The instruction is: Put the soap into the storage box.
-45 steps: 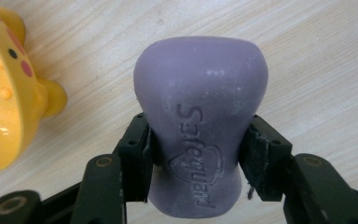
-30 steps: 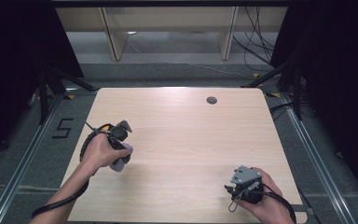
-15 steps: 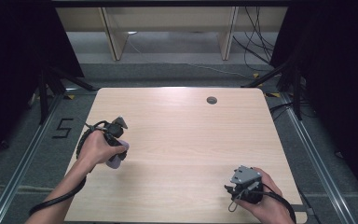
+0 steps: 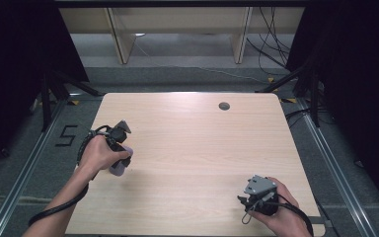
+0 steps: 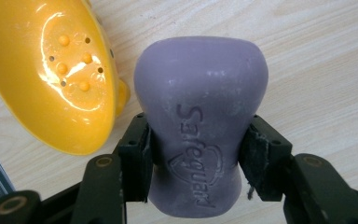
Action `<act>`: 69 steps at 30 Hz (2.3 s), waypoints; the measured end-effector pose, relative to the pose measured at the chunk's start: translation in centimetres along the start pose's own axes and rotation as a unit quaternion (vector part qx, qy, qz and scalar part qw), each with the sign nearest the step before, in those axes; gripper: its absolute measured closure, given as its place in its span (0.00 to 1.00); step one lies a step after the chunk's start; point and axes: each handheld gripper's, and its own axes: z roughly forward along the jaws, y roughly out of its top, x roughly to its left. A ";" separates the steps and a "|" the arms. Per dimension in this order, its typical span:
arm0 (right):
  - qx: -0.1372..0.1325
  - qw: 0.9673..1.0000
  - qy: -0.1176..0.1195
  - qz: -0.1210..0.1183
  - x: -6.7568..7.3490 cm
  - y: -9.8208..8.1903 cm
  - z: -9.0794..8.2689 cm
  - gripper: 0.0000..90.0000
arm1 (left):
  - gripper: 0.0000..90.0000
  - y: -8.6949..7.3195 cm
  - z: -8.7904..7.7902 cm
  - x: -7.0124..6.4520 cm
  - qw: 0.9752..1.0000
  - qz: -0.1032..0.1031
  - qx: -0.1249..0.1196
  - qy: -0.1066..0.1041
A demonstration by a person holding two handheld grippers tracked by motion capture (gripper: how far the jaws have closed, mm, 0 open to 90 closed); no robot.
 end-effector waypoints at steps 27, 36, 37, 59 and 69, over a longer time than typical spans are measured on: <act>0.001 1.000 0.003 0.008 0.0 0.0 -0.1 0.42 | 0.54 0.4 0.2 3.0 0.999 -0.033 0.005 0.007; 0.002 1.000 0.004 0.004 0.0 0.0 -0.1 0.42 | 0.54 0.6 0.3 3.5 0.999 -0.040 0.006 0.012; 0.002 1.000 0.004 0.004 0.0 0.0 -0.1 0.42 | 0.54 0.7 0.5 3.5 0.999 -0.048 -0.008 0.013; -0.007 1.000 -0.005 0.002 -0.1 0.0 -0.1 0.42 | 0.54 1.1 1.0 4.6 0.997 -0.069 -0.011 0.016; -0.007 1.000 -0.004 0.003 -0.1 0.0 -0.1 0.42 | 0.54 1.0 0.9 4.8 0.997 -0.071 -0.012 0.018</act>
